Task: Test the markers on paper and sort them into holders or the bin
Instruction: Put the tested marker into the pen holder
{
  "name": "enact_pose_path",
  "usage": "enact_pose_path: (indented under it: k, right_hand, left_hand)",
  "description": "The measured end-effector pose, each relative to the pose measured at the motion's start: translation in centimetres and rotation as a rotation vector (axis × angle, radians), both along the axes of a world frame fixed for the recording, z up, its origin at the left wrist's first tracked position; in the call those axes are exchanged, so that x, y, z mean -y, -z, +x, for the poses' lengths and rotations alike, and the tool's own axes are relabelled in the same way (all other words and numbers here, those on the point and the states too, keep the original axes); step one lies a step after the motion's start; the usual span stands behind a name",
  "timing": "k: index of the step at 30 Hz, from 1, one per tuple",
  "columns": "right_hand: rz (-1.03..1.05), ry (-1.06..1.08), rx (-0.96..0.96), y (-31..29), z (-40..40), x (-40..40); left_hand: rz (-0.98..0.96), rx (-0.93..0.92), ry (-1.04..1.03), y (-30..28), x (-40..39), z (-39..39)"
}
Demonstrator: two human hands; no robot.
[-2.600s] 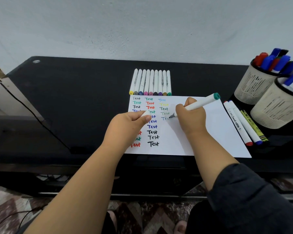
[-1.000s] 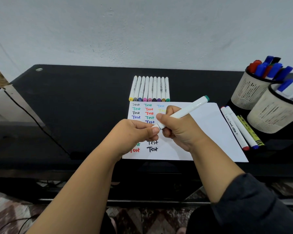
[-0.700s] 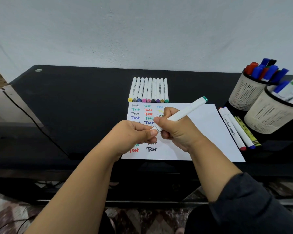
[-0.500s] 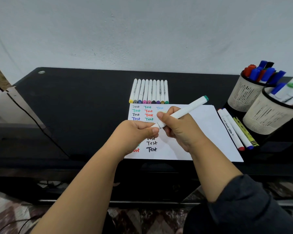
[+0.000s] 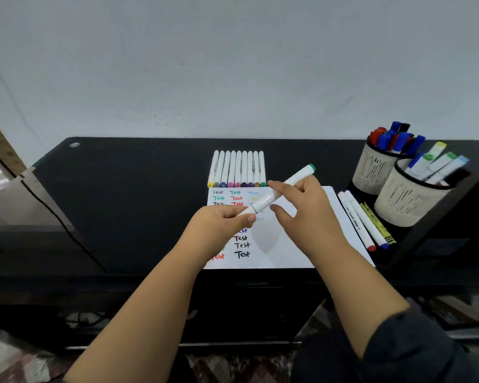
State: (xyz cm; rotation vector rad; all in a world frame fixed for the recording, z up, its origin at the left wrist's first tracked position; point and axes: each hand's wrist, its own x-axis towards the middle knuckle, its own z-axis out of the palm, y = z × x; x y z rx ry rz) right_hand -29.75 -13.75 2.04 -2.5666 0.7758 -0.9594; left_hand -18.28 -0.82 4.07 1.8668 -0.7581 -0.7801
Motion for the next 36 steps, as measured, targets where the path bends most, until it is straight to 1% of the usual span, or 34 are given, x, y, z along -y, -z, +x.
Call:
enact_pose_path:
  k: [3,4,6,9,11,12,15,18,22,26,30,36]
  right_hand:
    - [-0.207,0.059,0.043,-0.7,-0.8,1.1]
    - [-0.245,0.077,0.037,-1.2,-1.3,1.7]
    - [-0.241,0.142,0.009,-2.2,-2.2,2.8]
    - [-0.123,0.265,-0.024,-3.7,-4.2,5.1]
    - [-0.01,0.297,0.035,-4.5,-5.6,6.5]
    - [0.059,0.315,0.102,-4.9,-6.5,7.2]
    - [0.263,0.351,0.28,-5.4,-8.7,8.8]
    - [0.266,0.365,0.332,-5.3,-10.6,10.0]
    - [0.234,0.388,0.3,-4.8,-12.4,11.5]
    - [0.259,0.442,0.228,-4.4,-13.1,12.9]
    - [0.264,0.512,0.084,-3.9,-12.6,14.6]
    - [0.297,0.549,0.037,-4.6,-11.4,15.6]
  left_hand:
    - [-0.039,0.022,0.039,-1.1,1.3,-0.2]
    - [-0.065,0.035,0.064,-1.4,1.9,-0.4]
    - [-0.129,0.028,0.094,-1.9,2.9,-0.8]
    - [-0.137,0.023,0.177,-2.0,4.9,-1.6]
    - [-0.09,0.061,0.23,-1.4,6.4,-2.0]
    - [-0.045,0.102,0.255,-1.0,7.6,-2.3]
    - [0.167,0.306,0.293,0.6,10.5,-3.1]
    - [0.316,0.485,0.326,2.7,12.8,-3.5]
    - [0.425,0.681,0.406,5.8,14.2,-3.1]
    - [0.405,0.795,0.401,7.0,14.3,-3.0]
    - [0.387,0.805,0.381,7.2,14.3,-3.1]
    - [0.374,0.807,0.355,7.5,14.3,-3.1]
